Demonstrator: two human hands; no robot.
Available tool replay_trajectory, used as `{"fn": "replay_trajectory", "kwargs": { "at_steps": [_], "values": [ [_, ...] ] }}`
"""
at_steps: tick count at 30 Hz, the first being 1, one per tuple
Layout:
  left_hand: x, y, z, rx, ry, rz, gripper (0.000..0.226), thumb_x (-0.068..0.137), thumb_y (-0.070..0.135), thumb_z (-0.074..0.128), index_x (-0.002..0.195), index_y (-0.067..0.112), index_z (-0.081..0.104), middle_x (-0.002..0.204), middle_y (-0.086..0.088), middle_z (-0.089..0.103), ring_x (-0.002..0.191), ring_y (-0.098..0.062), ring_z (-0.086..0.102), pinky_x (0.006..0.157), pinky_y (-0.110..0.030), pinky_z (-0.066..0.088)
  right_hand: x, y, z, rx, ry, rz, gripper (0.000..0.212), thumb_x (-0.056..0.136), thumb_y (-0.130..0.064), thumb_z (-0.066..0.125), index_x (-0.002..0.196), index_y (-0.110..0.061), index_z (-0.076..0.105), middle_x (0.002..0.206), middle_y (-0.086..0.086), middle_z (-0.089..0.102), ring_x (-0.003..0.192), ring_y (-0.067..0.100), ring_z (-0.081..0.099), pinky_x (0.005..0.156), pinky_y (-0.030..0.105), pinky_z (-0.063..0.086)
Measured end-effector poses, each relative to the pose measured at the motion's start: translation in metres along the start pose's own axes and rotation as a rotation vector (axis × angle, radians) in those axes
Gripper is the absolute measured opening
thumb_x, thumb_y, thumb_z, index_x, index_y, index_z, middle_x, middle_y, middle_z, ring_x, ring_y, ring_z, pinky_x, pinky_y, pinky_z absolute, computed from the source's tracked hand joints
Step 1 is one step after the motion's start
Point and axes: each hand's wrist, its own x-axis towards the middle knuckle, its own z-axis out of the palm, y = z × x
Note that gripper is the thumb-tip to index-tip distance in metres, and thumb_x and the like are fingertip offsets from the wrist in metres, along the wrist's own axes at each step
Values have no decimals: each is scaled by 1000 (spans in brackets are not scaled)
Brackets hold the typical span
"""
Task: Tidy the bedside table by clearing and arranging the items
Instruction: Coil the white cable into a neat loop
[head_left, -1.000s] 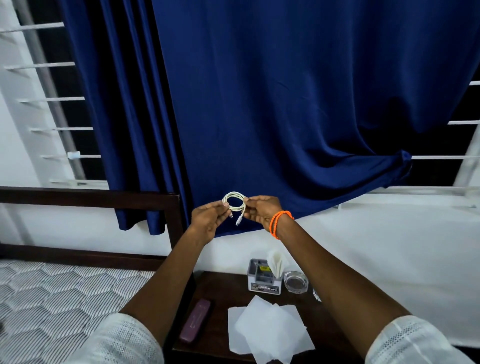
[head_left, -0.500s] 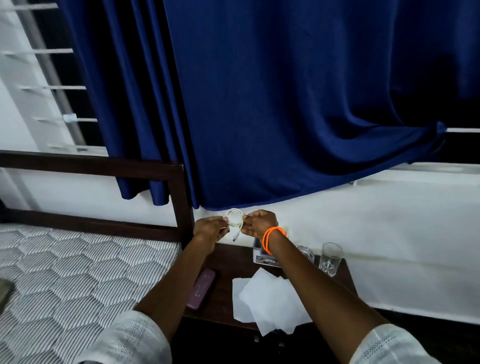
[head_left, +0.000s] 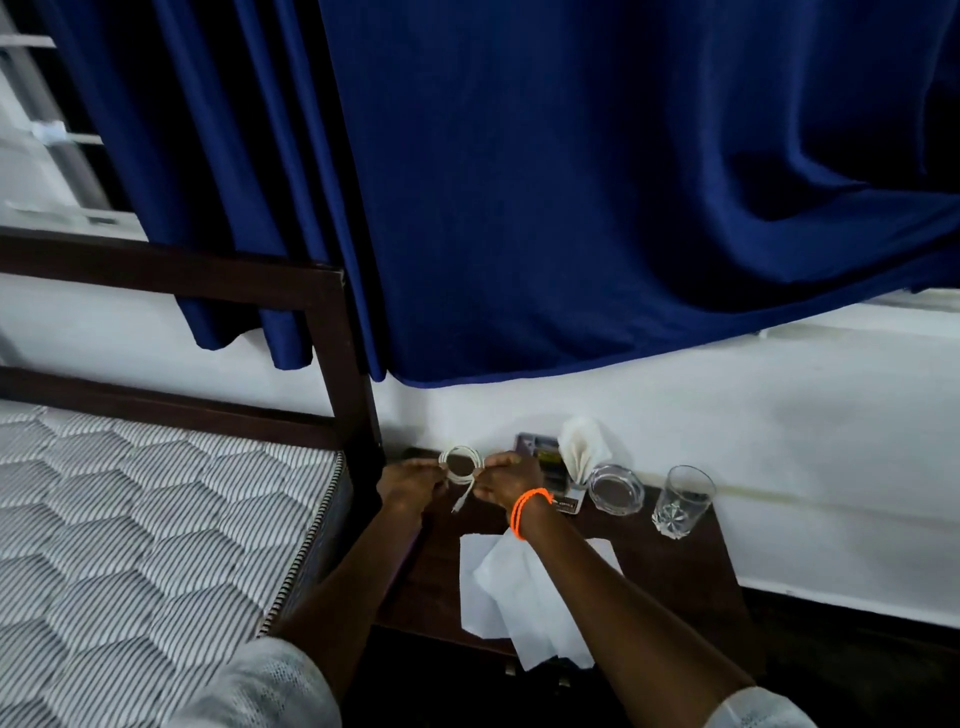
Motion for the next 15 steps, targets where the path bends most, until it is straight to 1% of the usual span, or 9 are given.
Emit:
{"fn": "replay_trajectory", "kwargs": {
  "at_steps": [2, 3, 4, 6, 7, 9, 11, 12, 15],
  "values": [
    [8, -11, 2, 95, 21, 0, 27, 92, 1, 69, 119, 0, 73, 121, -20, 73, 67, -9, 60, 44, -8, 48, 14, 12, 3, -65, 22, -3, 23, 76, 6, 72, 77, -13, 61, 84, 14, 67, 79, 30, 68, 75, 49, 62],
    [12, -15, 3, 138, 32, 4, 26, 92, 3, 69, 117, 2, 74, 120, -18, 74, 68, -9, 61, 46, -8, 48, 19, 18, 4, -91, 25, 5, 22, 78, 4, 71, 81, -15, 62, 92, 14, 67, 87, 30, 69, 80, 48, 62],
    [14, -15, 3, 195, 42, 14, 24, 91, 6, 70, 115, 4, 76, 118, -16, 75, 70, -11, 63, 51, -8, 50, 22, 23, 6, -99, 24, 5, 22, 82, 4, 68, 85, -16, 61, 98, 13, 66, 92, 29, 69, 82, 44, 62],
    [19, -16, 4, 344, 70, 23, 20, 87, 16, 72, 105, 14, 81, 114, -7, 77, 88, -19, 72, 69, -14, 53, 29, 29, 9, -124, 55, 17, 23, 84, 4, 65, 84, -18, 60, 100, 13, 66, 95, 28, 69, 82, 40, 62],
    [23, -18, 4, 400, 108, 30, 20, 85, 20, 72, 102, 18, 82, 112, -3, 78, 98, -21, 72, 75, -16, 51, 33, 31, 12, -164, 71, 10, 23, 82, 2, 67, 81, -20, 61, 100, 13, 68, 94, 27, 69, 83, 40, 62],
    [32, -20, 7, 438, 116, 36, 21, 83, 20, 70, 100, 19, 83, 109, -2, 79, 106, -22, 72, 79, -20, 49, 47, 38, 18, -333, 132, -46, 23, 74, -5, 73, 68, -24, 61, 95, 8, 74, 92, 24, 71, 82, 37, 61],
    [43, -24, 11, 487, 94, 53, 21, 82, 18, 69, 97, 17, 83, 105, -5, 79, 105, -24, 73, 88, -25, 55, 66, 51, 22, -419, 169, -45, 22, 68, -9, 75, 61, -24, 61, 87, 2, 76, 88, 22, 72, 81, 36, 60],
    [48, -26, 13, 496, 78, 48, 20, 81, 18, 69, 95, 17, 84, 101, -5, 80, 103, -23, 74, 89, -28, 57, 82, 62, 22, -425, 176, -49, 20, 66, -10, 75, 61, -24, 62, 85, 2, 76, 87, 23, 73, 82, 39, 60],
    [61, -31, 20, 497, 49, 53, 18, 83, 25, 71, 91, 16, 83, 94, -5, 80, 95, -21, 75, 84, -29, 57, 118, 87, 23, -389, 196, -39, 20, 64, -7, 72, 61, -24, 64, 82, 7, 75, 83, 31, 73, 79, 49, 61]
  ]
}}
